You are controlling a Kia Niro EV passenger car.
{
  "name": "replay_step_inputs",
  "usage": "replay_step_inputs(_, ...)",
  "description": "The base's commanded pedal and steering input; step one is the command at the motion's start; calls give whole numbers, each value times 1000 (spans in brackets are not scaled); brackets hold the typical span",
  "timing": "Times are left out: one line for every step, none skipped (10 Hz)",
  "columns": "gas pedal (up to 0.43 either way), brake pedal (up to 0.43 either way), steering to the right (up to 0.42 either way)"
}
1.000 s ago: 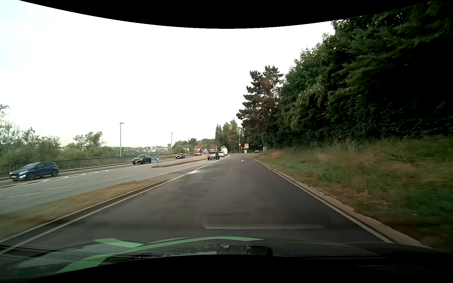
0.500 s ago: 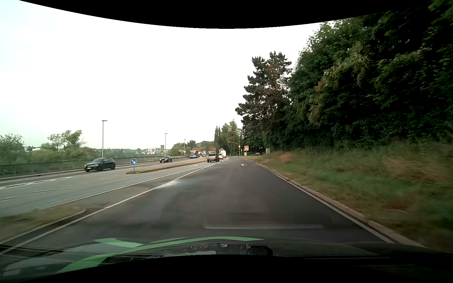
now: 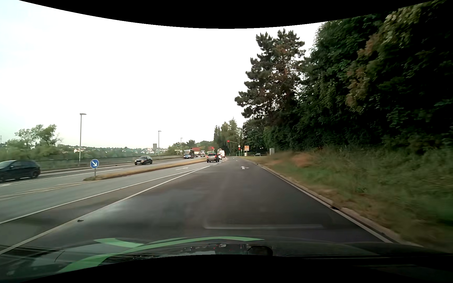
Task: Follow the waypoints while adhering to traffic rules and regulations
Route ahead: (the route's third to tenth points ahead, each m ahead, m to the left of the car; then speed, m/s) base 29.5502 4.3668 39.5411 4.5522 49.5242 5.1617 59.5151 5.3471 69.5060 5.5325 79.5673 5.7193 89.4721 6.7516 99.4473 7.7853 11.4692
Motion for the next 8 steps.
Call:
replay_step_inputs(0, 0, -2)
replay_step_inputs(0, 0, -2)
replay_step_inputs(0, 0, -2)
replay_step_inputs(0, 0, -3)
replay_step_inputs(0, 0, -3)
replay_step_inputs(0, 0, -3)
replay_step_inputs(0, 0, -3)
replay_step_inputs(0, 0, -4)
